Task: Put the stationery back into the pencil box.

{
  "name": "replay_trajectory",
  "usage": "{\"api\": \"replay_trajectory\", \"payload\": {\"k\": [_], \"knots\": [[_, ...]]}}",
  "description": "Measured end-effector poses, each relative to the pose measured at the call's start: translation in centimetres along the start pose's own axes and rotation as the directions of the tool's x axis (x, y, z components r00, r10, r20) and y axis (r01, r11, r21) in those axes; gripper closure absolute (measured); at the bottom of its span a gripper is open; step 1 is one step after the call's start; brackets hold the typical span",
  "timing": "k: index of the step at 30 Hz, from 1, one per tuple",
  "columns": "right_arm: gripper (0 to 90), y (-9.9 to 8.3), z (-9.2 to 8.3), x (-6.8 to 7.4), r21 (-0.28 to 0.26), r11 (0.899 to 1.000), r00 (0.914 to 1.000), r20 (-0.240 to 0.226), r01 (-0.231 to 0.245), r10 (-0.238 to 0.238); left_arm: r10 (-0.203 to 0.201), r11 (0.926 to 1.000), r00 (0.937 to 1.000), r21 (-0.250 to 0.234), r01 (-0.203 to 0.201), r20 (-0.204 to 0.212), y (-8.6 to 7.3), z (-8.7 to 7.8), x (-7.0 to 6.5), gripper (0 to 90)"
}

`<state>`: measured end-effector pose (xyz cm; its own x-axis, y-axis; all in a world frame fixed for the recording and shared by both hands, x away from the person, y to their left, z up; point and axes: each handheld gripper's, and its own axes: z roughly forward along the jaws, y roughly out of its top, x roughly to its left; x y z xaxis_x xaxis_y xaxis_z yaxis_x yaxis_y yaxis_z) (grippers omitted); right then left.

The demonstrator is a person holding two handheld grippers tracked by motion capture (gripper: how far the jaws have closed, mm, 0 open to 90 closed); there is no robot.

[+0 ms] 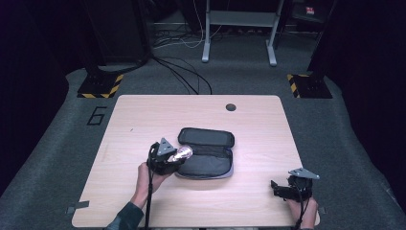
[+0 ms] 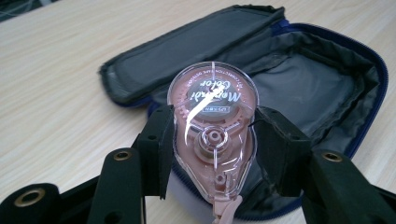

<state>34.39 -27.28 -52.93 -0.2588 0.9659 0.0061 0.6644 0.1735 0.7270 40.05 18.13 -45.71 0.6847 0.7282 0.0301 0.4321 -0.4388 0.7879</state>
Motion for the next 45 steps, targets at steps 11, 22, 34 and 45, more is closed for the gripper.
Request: {"api": "replay_trajectory", "payload": {"k": [11,22,34,45], "knots": [[4.0,0.0,0.0,0.0,-0.005,1.000,1.0000,0.000,-0.003,0.003,0.000,0.9983,0.9976,0.058,-0.004,0.069,0.9,4.7,-1.9,49.7],[4.0,0.0,0.0,0.0,-0.004,1.000,1.0000,0.000,-0.003,0.003,0.004,0.9947,0.9956,0.102,-0.014,0.094,1.1,6.1,-2.4,38.5],[4.0,0.0,0.0,0.0,-0.001,1.000,1.0000,0.003,0.000,0.000,-0.016,0.9999,0.9994,-0.007,0.016,0.031,0.1,0.0,-0.8,14.4],[4.0,0.0,0.0,0.0,-0.001,1.000,1.0000,0.002,0.001,-0.001,-0.106,0.9933,0.9857,0.033,0.111,-0.131,-7.1,-6.1,1.9,7.0]]}}
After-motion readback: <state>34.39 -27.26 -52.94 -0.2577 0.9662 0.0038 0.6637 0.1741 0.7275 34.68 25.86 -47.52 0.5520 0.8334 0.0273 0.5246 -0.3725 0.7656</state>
